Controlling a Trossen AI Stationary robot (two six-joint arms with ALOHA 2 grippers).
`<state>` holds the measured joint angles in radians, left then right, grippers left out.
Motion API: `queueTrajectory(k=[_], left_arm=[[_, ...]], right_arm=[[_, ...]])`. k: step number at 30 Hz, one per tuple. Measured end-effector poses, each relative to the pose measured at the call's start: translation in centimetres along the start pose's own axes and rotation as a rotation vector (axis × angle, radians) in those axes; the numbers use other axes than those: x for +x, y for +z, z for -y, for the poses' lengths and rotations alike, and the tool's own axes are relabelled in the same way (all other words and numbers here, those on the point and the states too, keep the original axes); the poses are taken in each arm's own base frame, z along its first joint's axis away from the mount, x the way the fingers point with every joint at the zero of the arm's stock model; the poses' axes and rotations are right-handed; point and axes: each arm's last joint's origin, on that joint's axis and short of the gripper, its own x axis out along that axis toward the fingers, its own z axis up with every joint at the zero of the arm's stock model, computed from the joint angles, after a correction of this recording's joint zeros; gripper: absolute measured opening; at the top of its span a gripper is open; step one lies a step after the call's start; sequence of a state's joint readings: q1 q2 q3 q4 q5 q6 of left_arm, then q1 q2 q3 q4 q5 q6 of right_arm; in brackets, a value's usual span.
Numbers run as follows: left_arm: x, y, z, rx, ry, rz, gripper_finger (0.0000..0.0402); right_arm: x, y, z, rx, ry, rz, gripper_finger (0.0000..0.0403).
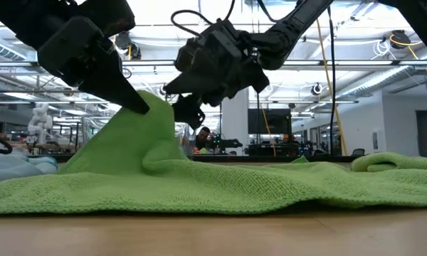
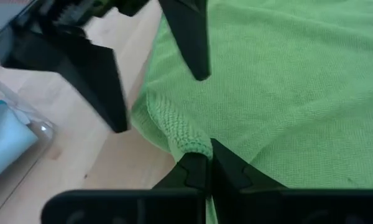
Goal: Fold microfiber towels
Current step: Fold the top green microfiber cloth
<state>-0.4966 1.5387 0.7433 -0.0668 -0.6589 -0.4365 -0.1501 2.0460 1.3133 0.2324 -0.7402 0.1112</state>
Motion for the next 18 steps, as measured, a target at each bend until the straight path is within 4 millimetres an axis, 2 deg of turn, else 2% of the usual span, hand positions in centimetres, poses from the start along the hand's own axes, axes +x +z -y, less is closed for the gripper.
queueTrajectory(k=[11,18], left_arm=[[0.0,0.5,0.2,0.109,0.012,0.051,0.0005],[0.0,0.5,0.2,0.145,0.008,0.052,0.0013]], right_arm=[[1.2,-0.7,-1.4,0.023,0.053,-0.06,0.029],[2.0,-0.5,-2.6,-0.022,0.084,-0.039,0.0265]])
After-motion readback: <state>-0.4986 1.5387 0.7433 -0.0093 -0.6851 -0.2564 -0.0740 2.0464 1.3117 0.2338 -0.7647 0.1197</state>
